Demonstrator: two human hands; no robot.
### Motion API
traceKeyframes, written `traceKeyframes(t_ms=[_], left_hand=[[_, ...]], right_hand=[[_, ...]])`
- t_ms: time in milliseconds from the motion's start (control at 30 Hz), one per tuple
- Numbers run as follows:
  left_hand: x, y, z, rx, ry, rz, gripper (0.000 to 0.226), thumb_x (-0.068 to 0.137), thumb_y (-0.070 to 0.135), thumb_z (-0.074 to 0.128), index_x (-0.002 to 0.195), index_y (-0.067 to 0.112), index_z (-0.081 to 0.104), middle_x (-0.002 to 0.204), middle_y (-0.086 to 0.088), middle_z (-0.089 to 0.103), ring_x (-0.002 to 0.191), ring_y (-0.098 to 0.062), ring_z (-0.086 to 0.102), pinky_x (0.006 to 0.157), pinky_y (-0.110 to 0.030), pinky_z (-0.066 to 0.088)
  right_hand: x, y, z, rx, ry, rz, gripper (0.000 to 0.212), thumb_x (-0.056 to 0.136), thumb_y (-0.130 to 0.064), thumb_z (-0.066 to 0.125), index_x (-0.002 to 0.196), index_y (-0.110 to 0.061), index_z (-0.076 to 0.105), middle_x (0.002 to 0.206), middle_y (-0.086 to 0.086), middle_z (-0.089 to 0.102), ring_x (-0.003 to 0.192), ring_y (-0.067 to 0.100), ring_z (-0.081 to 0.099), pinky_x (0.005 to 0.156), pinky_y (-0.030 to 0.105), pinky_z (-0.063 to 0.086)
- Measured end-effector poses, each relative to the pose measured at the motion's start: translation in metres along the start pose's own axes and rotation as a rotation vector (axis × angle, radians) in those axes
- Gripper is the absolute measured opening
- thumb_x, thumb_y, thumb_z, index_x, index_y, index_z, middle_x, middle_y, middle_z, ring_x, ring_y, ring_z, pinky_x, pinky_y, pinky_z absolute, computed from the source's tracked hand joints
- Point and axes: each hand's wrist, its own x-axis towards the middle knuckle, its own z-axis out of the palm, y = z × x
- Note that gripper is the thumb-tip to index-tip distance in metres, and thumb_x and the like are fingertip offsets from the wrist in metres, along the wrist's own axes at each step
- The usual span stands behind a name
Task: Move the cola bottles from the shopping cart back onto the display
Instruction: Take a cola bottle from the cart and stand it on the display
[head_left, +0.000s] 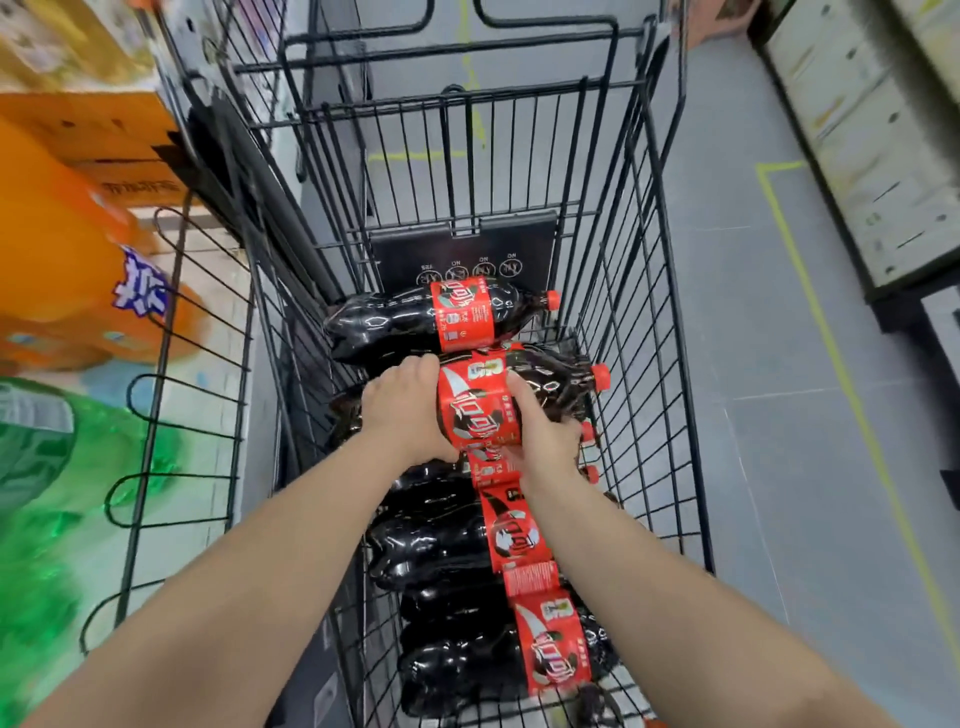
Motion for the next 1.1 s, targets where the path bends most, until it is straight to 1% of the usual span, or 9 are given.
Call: traceKeyframes(t_ms=[133,233,367,533,600,733,900,1000,1100], left_hand=[[-0.042,0.018,-0.007,-0.245,0.152,-0.155,0.112,0.041,0.055,0.083,0.137,0.027,0.033,0.12,-0.002,0.046,0.114,-0.025,0.048,0.092,-0.042,0.048],[-0.078,0.039,-0.009,-0.502,0.281,-0.285,0.11,0.037,0.054,0.087,0.13,0.022,0.038,0.119,-0.002,0.048,0.117,-0.024,0.046,0.099,-0.042,0.044],[-0.139,0.077,0.004,-0.79,0.475,-0.463,0.106,0.033,0.044,0.092,0.123,0.014,0.043,0.119,-0.006,0.05,0.114,-0.025,0.052,0.092,-0.038,0.048],[-0.21,0.115,0.03,-1.002,0.619,-0.578,0.11,0.016,0.064,0.084,0.111,0.021,0.05,0.106,0.0,0.062,0.1,-0.019,0.064,0.081,-0.043,0.057],[-0.251,0.135,0.037,-1.093,0.682,-0.623,0.107,0.018,0.059,0.086,0.11,0.02,0.049,0.105,0.0,0.063,0.097,-0.018,0.066,0.083,-0.042,0.056],[-0.326,0.166,0.044,-1.156,0.789,-0.681,0.087,0.038,0.037,0.096,0.105,0.024,0.042,0.099,0.007,0.057,0.093,-0.014,0.06,0.081,-0.031,0.05],[-0.406,0.172,0.036,-1.141,0.92,-0.78,0.084,0.04,0.042,0.095,0.102,0.031,0.039,0.099,0.01,0.057,0.09,-0.012,0.058,0.078,-0.03,0.047],[-0.448,0.155,0.029,-1.12,1.016,-0.841,0.084,0.036,0.046,0.093,0.1,0.033,0.039,0.103,0.006,0.061,0.095,-0.016,0.062,0.084,-0.038,0.052],[-0.489,0.13,0.025,-1.13,1.134,-0.859,0.086,0.032,0.045,0.093,0.099,0.03,0.042,0.099,0.005,0.064,0.091,-0.016,0.065,0.08,-0.041,0.054]], right_hand=[[-0.037,-0.024,-0.01,-0.268,-0.11,-0.363,0.086,0.047,-0.05,0.091,0.112,-0.028,0.039,0.114,-0.006,0.06,0.101,0.011,0.062,0.092,0.03,0.05],[-0.077,-0.05,-0.015,-0.622,-0.167,-0.635,0.091,0.041,-0.06,0.085,0.116,-0.034,0.042,0.114,-0.015,0.053,0.102,0.006,0.055,0.09,0.031,0.048],[-0.128,-0.053,-0.046,-0.945,-0.295,-0.973,0.097,0.04,-0.068,0.078,0.125,-0.036,0.043,0.12,-0.013,0.05,0.112,0.01,0.054,0.091,0.035,0.049],[-0.168,-0.046,-0.106,-1.108,-0.47,-1.155,0.096,0.043,-0.067,0.079,0.127,-0.038,0.043,0.123,-0.012,0.051,0.117,0.011,0.052,0.091,0.034,0.048],[-0.189,-0.039,-0.136,-1.158,-0.567,-1.214,0.098,0.046,-0.066,0.081,0.131,-0.037,0.041,0.127,-0.011,0.051,0.119,0.012,0.051,0.092,0.032,0.045],[-0.234,-0.023,-0.178,-1.222,-0.716,-1.323,0.098,0.047,-0.066,0.081,0.131,-0.036,0.04,0.128,-0.011,0.05,0.119,0.012,0.052,0.091,0.032,0.045],[-0.298,0.001,-0.194,-1.213,-0.885,-1.448,0.1,0.045,-0.068,0.081,0.131,-0.034,0.042,0.13,-0.009,0.05,0.122,0.013,0.05,0.095,0.034,0.044],[-0.336,0.022,-0.192,-1.186,-0.977,-1.487,0.099,0.046,-0.067,0.081,0.13,-0.033,0.042,0.129,-0.009,0.05,0.121,0.013,0.05,0.093,0.031,0.043],[-0.376,0.049,-0.184,-1.146,-1.082,-1.539,0.102,0.048,-0.066,0.082,0.134,-0.03,0.04,0.131,-0.009,0.049,0.122,0.013,0.049,0.095,0.033,0.043]])
